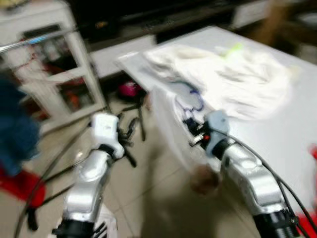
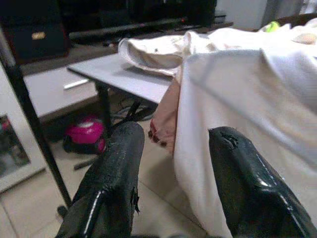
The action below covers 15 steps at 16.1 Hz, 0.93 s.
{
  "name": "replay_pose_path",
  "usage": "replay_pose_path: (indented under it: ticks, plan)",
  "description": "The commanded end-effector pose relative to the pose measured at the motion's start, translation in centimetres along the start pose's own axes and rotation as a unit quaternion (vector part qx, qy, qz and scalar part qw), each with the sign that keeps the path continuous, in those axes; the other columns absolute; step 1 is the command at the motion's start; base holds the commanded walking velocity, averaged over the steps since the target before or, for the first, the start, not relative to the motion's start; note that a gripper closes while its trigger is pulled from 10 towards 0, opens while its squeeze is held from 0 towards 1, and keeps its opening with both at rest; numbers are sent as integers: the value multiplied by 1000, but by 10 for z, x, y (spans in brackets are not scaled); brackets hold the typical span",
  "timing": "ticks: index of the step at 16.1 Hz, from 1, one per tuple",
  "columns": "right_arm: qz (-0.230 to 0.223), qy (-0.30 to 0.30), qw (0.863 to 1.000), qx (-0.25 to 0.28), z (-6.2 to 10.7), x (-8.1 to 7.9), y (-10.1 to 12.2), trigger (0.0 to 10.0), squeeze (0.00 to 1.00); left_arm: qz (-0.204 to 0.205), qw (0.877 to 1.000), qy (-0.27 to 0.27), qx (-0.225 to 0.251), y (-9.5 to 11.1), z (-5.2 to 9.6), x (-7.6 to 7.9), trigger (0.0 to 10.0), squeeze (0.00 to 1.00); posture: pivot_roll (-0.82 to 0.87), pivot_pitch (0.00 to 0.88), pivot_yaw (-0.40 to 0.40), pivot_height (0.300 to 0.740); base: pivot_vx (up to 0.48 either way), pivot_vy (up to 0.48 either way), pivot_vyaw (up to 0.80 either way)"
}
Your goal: Hang hanger
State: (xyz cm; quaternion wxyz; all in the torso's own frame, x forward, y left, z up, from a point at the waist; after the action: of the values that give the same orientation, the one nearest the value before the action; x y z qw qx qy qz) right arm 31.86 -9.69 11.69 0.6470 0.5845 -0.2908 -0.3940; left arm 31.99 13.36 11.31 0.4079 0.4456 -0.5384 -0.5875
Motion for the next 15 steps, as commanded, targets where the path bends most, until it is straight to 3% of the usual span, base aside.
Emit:
replay_pose_path:
  ticks: [1, 11, 15]
  plan:
    - [-2, 36, 999, 30, -7, -18, 15, 10000, 0, -11, 1000, 25, -4, -1, 4, -16, 10000, 0, -5, 0, 81, 740, 379, 0, 800]
    - [19, 25, 999, 2, -11, -11, 12, 10000, 0, -18, 999, 35, -2, 0, 7, -18, 10000, 0, 7, 0, 60, 740, 377, 0, 0]
    - [43, 5, 999, -8, -11, -3, 9, 10000, 0, -22, 999, 29, -1, 1, 5, -17, 10000, 0, -4, 0, 71, 740, 384, 0, 600]
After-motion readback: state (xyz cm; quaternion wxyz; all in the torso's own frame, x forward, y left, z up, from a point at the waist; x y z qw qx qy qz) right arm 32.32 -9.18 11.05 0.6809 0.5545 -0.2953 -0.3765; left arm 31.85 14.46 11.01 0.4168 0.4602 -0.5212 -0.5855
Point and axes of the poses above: a point about 5 cm out from each wrist's last joint towards the gripper, its own z axis pointing back from the gripper into the wrist, its own y axis along the axis of the wrist's last joint, x = y × z, the point moved 4 cm from there along -z, pointing out of the wrist towards the gripper, and after that the axes turned 6 degrees about -z, right-handed, at the moved point
